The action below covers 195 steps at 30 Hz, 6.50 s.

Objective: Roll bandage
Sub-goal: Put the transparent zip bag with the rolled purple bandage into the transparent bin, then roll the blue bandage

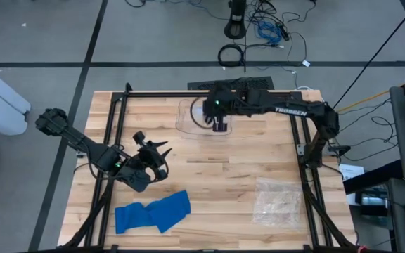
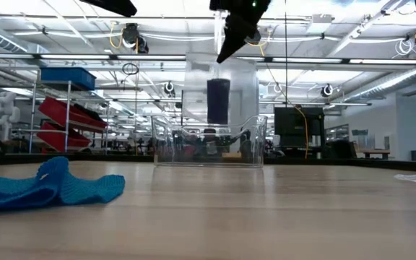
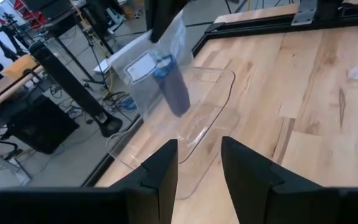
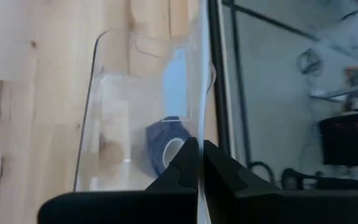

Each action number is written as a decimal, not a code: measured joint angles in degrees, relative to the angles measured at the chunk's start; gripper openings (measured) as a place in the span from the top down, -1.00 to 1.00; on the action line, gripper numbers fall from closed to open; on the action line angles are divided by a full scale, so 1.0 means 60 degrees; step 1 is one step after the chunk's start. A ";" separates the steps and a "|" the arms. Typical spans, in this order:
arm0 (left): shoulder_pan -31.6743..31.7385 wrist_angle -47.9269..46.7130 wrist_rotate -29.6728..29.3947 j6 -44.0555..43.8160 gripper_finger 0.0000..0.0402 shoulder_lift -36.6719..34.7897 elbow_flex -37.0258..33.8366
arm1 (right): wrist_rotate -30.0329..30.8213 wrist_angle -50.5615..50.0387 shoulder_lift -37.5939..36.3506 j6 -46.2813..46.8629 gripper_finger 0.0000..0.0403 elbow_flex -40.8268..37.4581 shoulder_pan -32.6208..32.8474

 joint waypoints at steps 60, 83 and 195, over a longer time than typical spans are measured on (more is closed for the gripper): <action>0.0018 -0.0044 0.0003 0.0036 0.35 0.0000 0.0000 | -0.2745 0.1042 0.1956 0.0454 0.63 0.0109 -0.2551; 0.0018 -0.0022 0.0724 0.0511 0.35 0.0000 0.0000 | 0.0771 0.1985 -0.0137 0.2188 0.24 0.0106 -0.0078; -0.1625 -0.0530 0.5289 -0.2828 0.45 0.3351 0.0146 | -0.0264 1.4149 -0.1481 0.8502 -0.48 -1.0973 0.6163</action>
